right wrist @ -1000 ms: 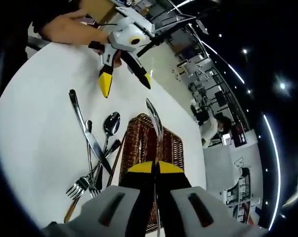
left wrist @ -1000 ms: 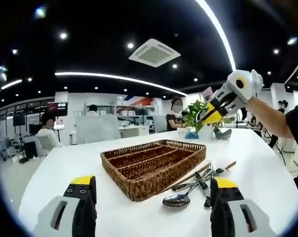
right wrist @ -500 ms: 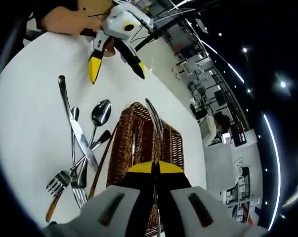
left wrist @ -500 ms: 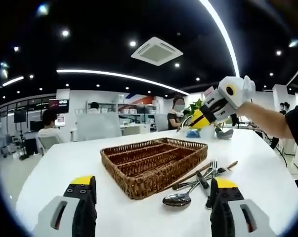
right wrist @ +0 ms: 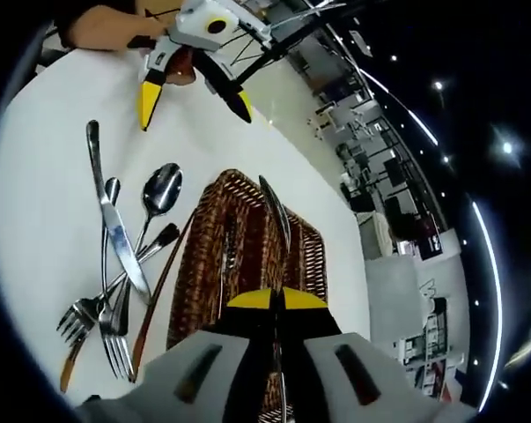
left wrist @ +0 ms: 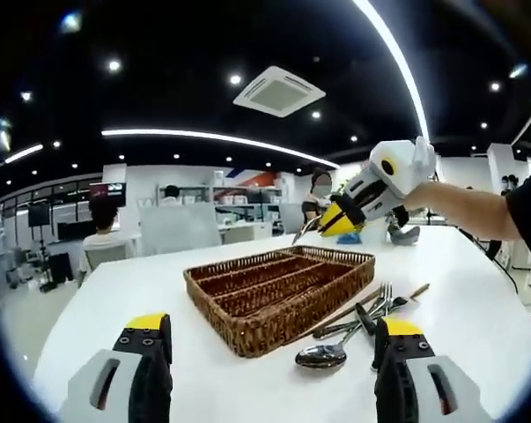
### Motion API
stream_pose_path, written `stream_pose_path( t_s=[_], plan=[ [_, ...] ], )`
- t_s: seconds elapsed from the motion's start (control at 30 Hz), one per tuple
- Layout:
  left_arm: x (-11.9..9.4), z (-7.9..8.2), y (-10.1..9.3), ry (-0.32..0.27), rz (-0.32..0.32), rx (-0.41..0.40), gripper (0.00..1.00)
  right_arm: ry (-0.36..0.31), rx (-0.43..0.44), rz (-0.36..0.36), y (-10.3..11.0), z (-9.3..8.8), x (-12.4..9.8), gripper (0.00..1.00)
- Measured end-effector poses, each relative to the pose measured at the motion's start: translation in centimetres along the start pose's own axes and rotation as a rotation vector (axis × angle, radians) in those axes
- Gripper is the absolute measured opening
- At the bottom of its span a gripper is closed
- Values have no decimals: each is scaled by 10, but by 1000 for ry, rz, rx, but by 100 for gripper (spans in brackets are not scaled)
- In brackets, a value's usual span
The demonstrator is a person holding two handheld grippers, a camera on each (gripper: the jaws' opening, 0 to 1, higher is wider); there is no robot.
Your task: Arrange the knives, forks, and spoons in their matching storage slots by inserting each utensil handle-first until every utensil is classified and aligned in the correct compartment
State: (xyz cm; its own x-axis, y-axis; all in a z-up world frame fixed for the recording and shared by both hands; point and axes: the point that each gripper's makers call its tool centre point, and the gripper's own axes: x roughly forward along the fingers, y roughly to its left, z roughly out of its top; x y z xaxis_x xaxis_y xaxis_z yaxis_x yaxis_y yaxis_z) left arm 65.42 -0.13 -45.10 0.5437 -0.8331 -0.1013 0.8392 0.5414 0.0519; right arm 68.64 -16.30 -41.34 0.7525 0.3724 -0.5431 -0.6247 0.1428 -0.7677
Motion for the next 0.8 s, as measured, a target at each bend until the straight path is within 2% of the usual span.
stream_pose_path(
  t_s=[0.2, 0.27, 0.33, 0.57, 0.8],
  plan=[
    [1, -1, 1, -7, 7, -11, 100, 5, 29, -9, -13, -10, 9, 0],
    [1, -1, 0, -8, 8, -13, 100, 12, 12, -16, -16, -15, 12, 0],
    [2, -1, -4, -5, -13, -18, 100, 12, 14, -13, -18, -17, 16, 0],
    [2, 2, -3, -11, -7, -9, 100, 11, 17, -31, -38, -19, 29, 0],
    [4, 0, -2, -4, 0, -3, 100, 17, 13, -36, -49, -26, 41, 0]
  ],
)
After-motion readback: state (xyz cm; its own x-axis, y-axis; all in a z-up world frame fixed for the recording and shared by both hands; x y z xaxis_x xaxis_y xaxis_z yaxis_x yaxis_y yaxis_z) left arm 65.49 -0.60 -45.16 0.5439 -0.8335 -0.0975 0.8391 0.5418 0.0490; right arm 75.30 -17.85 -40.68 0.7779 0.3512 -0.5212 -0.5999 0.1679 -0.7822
